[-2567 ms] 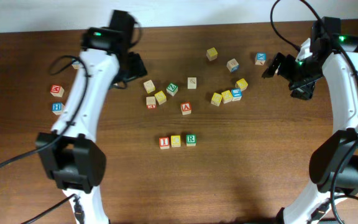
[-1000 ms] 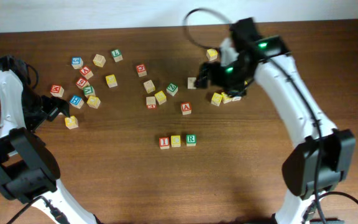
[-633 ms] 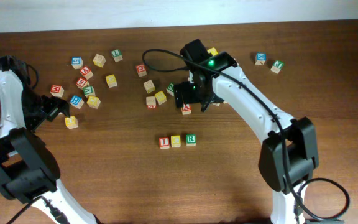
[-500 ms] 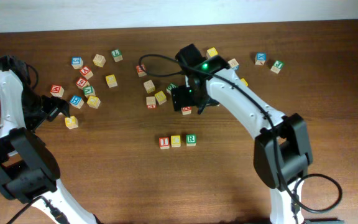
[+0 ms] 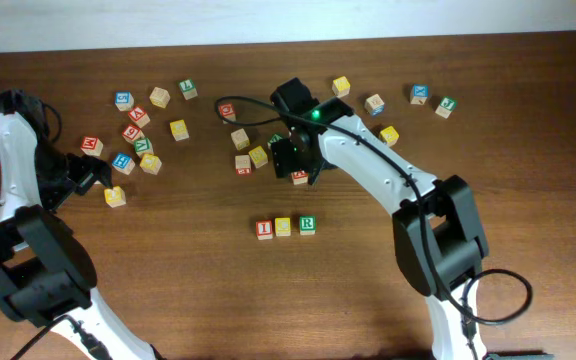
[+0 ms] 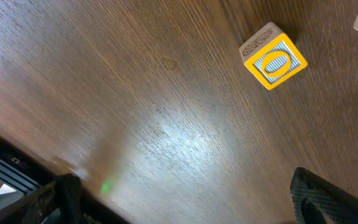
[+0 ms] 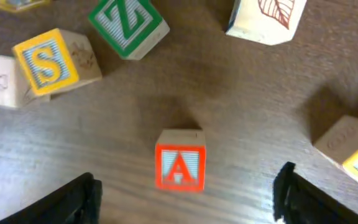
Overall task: Spell out ICRA
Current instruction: 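Move the right gripper over the red-bordered A block, then close the right gripper on the red A block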
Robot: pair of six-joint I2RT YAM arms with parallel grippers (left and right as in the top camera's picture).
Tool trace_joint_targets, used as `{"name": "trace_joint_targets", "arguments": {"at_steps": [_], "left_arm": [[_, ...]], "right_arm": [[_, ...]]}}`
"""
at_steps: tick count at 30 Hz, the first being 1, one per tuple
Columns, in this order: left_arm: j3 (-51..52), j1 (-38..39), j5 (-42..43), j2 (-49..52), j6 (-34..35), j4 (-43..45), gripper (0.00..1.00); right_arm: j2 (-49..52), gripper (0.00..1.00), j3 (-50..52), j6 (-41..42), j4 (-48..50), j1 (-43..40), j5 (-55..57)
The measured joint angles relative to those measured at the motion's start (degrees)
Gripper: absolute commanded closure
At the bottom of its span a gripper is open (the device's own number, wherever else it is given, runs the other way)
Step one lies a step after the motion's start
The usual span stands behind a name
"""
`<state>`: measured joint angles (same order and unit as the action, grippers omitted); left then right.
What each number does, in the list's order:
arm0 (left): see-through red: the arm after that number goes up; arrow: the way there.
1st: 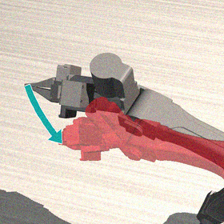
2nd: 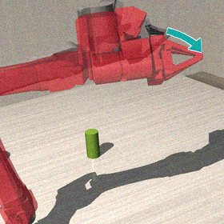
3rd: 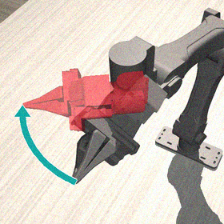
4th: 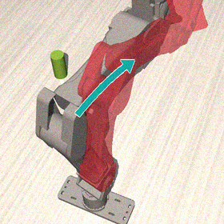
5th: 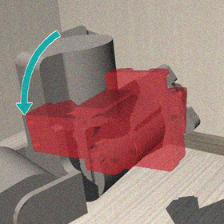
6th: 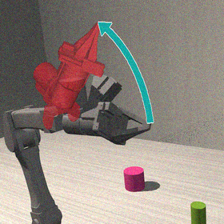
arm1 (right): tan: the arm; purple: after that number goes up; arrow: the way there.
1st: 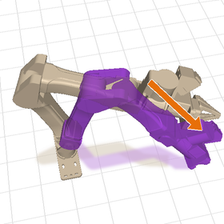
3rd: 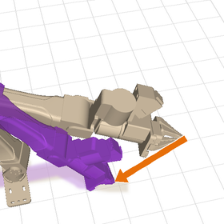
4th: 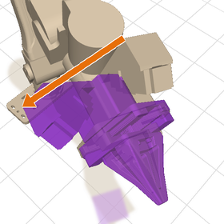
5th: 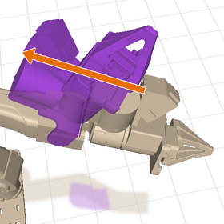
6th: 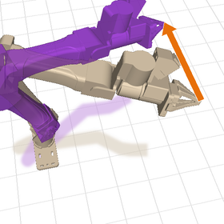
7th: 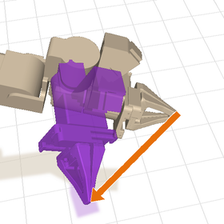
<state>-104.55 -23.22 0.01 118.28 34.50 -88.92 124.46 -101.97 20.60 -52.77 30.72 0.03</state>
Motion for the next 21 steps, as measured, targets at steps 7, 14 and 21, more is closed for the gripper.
{"name": "trace_joint_targets", "arguments": {"at_steps": [7, 14, 21], "left_arm": [[0.0, 0.0, 0.0, 0.0, 0.0, 0.0, 0.01], [0.0, 0.0, 0.0, 0.0, 0.0, 0.0, 0.01], [0.0, 0.0, 0.0, 0.0, 0.0, 0.0, 0.01]], "right_arm": [[3.78, 0.27, 0.11, 1.79, 1.03, 0.35, 2.29], [5.46, 0.39, 0.17, 1.92, 2.32, 3.48, 5.51], [5.46, 0.58, 0.17, 1.84, 2.36, 3.45, 7.5]]}}
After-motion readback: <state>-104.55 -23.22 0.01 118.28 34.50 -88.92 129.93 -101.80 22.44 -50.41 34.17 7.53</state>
